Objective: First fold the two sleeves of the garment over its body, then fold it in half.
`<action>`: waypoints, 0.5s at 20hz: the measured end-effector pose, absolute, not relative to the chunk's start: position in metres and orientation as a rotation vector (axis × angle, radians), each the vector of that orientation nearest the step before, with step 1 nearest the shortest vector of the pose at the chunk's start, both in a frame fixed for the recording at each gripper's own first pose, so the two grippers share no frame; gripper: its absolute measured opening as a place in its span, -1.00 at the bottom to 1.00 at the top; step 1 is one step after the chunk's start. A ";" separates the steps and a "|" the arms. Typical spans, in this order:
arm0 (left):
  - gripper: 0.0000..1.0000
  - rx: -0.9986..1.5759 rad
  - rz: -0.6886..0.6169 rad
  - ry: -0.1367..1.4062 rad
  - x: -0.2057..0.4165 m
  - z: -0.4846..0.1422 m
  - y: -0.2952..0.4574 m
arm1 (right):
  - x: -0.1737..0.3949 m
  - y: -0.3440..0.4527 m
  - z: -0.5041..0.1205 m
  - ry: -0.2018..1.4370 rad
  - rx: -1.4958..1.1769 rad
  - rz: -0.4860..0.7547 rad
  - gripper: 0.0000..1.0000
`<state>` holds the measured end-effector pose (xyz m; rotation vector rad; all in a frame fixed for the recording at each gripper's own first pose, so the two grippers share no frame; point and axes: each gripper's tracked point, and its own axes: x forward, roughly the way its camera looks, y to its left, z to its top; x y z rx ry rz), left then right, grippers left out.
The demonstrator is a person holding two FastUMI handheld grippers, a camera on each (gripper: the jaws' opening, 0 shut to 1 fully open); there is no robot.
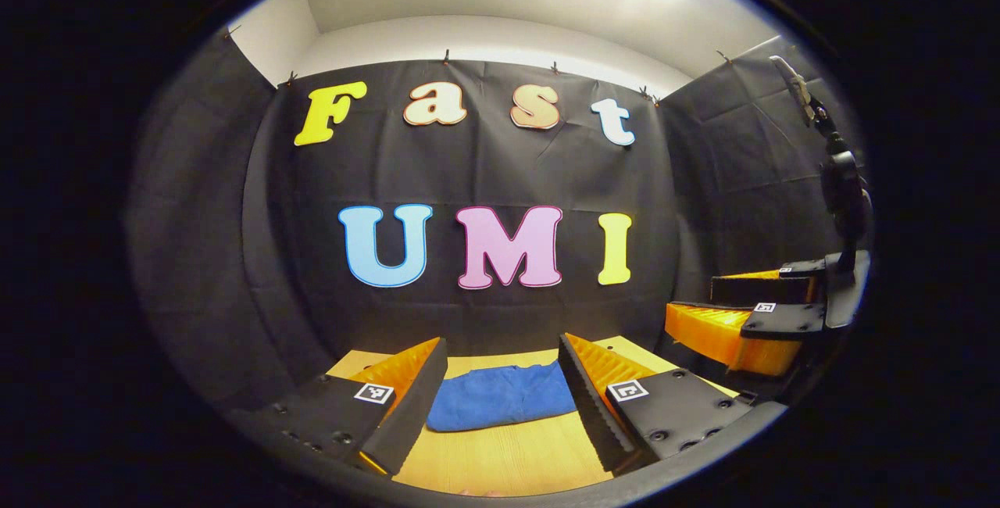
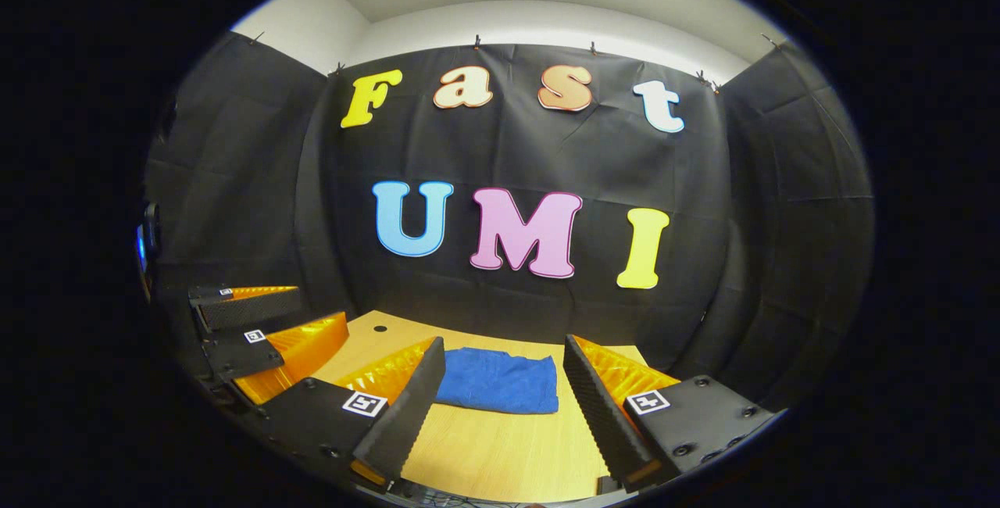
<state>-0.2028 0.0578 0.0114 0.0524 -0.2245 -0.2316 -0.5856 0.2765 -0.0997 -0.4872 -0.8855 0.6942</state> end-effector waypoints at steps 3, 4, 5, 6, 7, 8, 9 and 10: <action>0.63 0.025 -0.202 -0.214 -0.199 0.020 0.065 | -0.588 0.277 -0.090 -0.882 -0.467 0.720 0.91; 0.63 0.009 -0.195 -0.209 -0.198 0.020 0.067 | -0.586 0.277 -0.090 -0.863 -0.465 0.724 0.91; 0.63 -0.004 -0.195 -0.223 -0.198 0.025 0.065 | -0.587 0.275 -0.087 -0.867 -0.459 0.724 0.91; 0.63 -0.010 -0.196 -0.236 -0.197 0.028 0.064 | -0.586 0.273 -0.076 -0.886 -0.454 0.713 0.91; 0.63 -0.007 -0.191 -0.236 -0.194 0.026 0.065 | -0.583 0.269 -0.071 -0.887 -0.453 0.701 0.91; 0.63 0.000 -0.184 -0.230 -0.192 0.024 0.065 | -0.581 0.267 -0.073 -0.887 -0.454 0.699 0.91; 0.63 0.003 -0.182 -0.235 -0.192 0.023 0.065 | -0.580 0.267 -0.073 -0.890 -0.455 0.697 0.90; 0.63 0.002 -0.189 -0.244 -0.194 0.027 0.062 | -0.577 0.266 -0.071 -0.887 -0.456 0.689 0.90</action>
